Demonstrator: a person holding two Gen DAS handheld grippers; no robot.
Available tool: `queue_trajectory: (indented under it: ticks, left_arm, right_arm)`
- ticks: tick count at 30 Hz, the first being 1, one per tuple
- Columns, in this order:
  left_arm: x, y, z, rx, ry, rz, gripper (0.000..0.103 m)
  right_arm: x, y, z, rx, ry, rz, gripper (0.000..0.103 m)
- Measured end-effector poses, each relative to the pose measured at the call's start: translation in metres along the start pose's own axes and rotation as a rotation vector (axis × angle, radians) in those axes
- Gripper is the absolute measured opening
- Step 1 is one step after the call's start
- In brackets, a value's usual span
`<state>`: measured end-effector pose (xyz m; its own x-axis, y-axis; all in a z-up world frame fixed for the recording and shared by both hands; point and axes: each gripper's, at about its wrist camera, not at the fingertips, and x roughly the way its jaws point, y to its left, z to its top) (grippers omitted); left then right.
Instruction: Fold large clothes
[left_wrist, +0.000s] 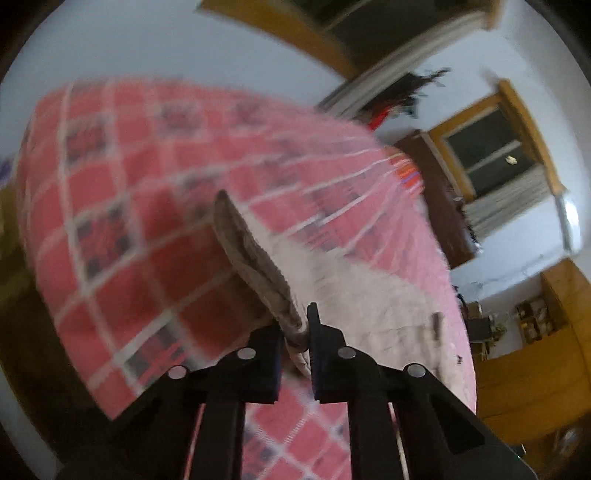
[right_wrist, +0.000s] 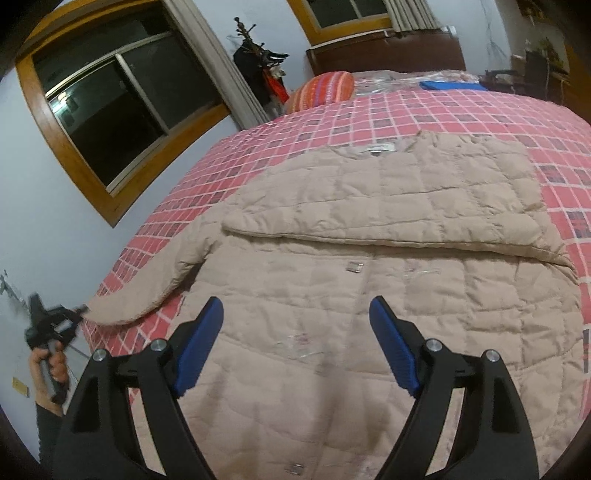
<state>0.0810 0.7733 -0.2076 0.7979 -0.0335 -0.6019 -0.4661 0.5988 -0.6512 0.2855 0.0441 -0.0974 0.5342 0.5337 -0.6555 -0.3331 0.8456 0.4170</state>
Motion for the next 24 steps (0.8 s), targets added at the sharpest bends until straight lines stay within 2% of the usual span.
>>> queue_trajectory:
  ticks: [5,11,17,21,24]
  left_arm:
    - [-0.017,-0.094,0.032,0.198,-0.056,-0.088,0.010]
    - [0.005,-0.209,0.040,0.403,-0.034,-0.164,0.009]
    - [0.045,-0.313,-0.007,0.599,0.053,-0.234,0.009]
    - [0.091,-0.357,-0.057,0.698,0.162,-0.250,0.009]
    - [0.133,-0.372,-0.096,0.747,0.259,-0.236,0.009]
  right_arm:
    - [0.003,-0.018,0.000,0.062,0.019,0.007,0.081]
    - [-0.008,-0.030,0.001,0.100,0.003,0.001,0.081]
    - [-0.026,-0.045,0.007,0.166,-0.026,0.018,0.081]
    - [-0.031,-0.054,0.012,0.207,-0.027,0.034,0.081]
    - [-0.031,-0.060,0.015,0.235,-0.027,0.041,0.081]
